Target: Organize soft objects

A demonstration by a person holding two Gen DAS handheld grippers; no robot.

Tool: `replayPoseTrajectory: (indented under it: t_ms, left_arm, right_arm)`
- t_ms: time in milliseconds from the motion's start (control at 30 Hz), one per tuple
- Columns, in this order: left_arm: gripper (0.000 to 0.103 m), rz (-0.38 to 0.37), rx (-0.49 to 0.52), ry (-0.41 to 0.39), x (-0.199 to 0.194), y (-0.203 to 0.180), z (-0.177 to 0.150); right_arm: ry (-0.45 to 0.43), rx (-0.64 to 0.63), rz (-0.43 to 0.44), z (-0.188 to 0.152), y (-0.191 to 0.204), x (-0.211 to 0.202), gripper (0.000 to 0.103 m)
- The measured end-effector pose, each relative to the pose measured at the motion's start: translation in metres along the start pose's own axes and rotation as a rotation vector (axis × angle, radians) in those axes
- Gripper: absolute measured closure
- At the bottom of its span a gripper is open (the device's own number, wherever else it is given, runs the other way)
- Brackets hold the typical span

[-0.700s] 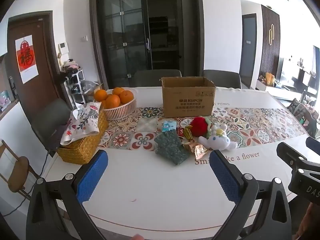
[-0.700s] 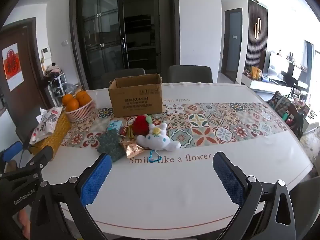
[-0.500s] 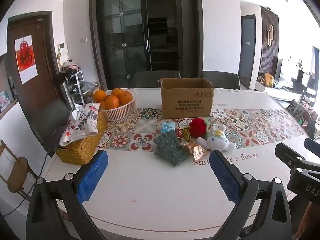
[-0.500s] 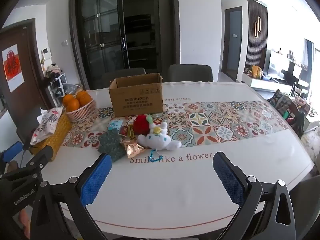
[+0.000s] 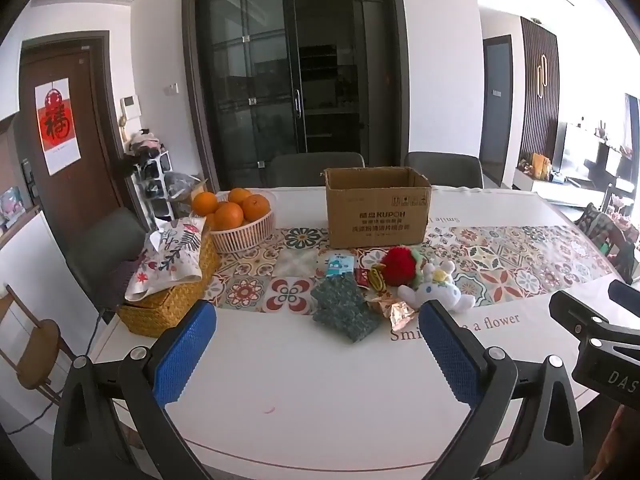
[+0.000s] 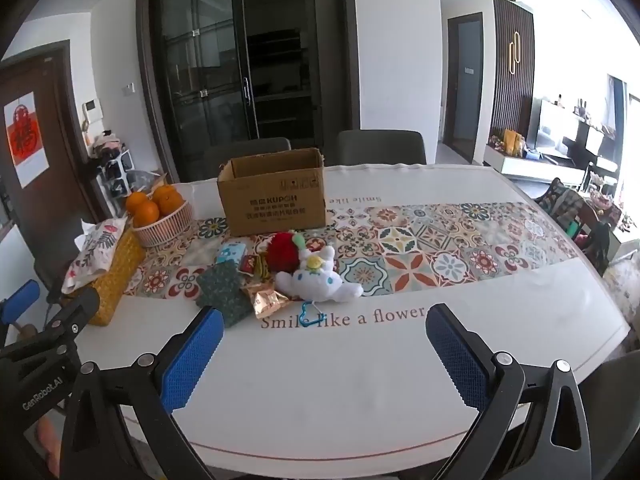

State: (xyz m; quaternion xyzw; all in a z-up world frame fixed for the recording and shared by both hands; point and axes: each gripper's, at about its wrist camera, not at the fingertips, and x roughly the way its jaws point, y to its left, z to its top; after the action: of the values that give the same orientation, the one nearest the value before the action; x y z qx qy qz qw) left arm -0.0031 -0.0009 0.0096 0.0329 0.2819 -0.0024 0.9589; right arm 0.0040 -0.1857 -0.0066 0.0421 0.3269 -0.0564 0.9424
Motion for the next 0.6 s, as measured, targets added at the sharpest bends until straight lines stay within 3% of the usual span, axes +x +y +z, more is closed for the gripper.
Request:
replayPoseTrajectory:
  t_ms: [600]
  left_arm:
    - [0.0, 0.01, 0.008, -0.009, 0.0016, -0.0037, 0.0031]
  right_arm:
    - [0.003, 0.004, 0.002, 0.0005, 0.0003, 0.0024, 0.0]
